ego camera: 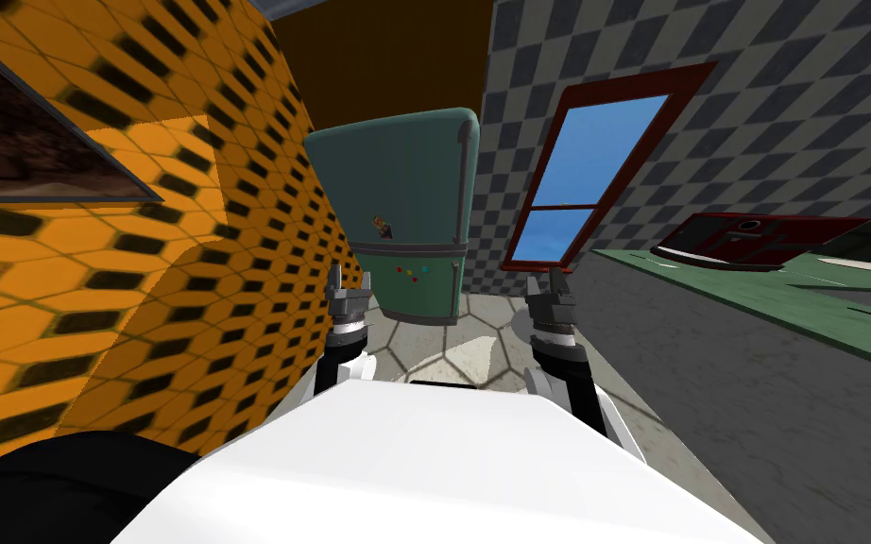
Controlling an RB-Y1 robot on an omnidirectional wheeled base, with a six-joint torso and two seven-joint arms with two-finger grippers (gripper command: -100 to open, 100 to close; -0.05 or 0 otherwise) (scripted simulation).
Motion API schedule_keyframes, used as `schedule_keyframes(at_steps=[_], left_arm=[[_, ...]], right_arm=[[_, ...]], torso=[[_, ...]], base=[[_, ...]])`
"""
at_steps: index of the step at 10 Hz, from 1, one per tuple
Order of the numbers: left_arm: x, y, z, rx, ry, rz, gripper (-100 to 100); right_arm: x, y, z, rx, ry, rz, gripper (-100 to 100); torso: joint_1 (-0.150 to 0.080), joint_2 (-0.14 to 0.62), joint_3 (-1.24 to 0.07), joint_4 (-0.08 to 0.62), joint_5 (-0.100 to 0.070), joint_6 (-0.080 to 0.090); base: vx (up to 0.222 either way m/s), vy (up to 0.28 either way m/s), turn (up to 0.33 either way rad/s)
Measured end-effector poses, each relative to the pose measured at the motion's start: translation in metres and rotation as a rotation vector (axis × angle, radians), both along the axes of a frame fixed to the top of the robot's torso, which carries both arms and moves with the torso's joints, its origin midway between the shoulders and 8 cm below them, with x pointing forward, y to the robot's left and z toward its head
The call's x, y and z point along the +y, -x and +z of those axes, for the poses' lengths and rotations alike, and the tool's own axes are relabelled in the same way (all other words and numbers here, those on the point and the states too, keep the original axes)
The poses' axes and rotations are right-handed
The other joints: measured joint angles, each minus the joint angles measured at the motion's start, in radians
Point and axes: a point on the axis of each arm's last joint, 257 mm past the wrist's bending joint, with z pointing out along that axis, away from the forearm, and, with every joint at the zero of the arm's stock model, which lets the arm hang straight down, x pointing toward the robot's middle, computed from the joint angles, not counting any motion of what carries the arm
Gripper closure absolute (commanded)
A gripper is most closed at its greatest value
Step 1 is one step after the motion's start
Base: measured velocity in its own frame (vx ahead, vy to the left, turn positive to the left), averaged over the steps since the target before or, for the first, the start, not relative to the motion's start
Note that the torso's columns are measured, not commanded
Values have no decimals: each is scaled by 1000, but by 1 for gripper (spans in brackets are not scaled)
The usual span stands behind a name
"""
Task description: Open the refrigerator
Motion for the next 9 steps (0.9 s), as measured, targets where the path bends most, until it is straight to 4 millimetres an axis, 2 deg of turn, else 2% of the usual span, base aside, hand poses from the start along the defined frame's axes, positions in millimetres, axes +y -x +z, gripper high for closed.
schedule_keyframes(at_steps=[2, 9], left_arm=[[0, 0, 0, 0, 0, 0, 0], [0, 0, 0, 0, 0, 0, 0]], right_arm=[[0, 0, 0, 0, 0, 0, 0], [0, 0, 0, 0, 0, 0, 0]], torso=[[0, 104, -209, 105, 0, 0], [0, 618, -1234, 617, 0, 0]], base=[[0, 0, 0], [0, 0, 0]])
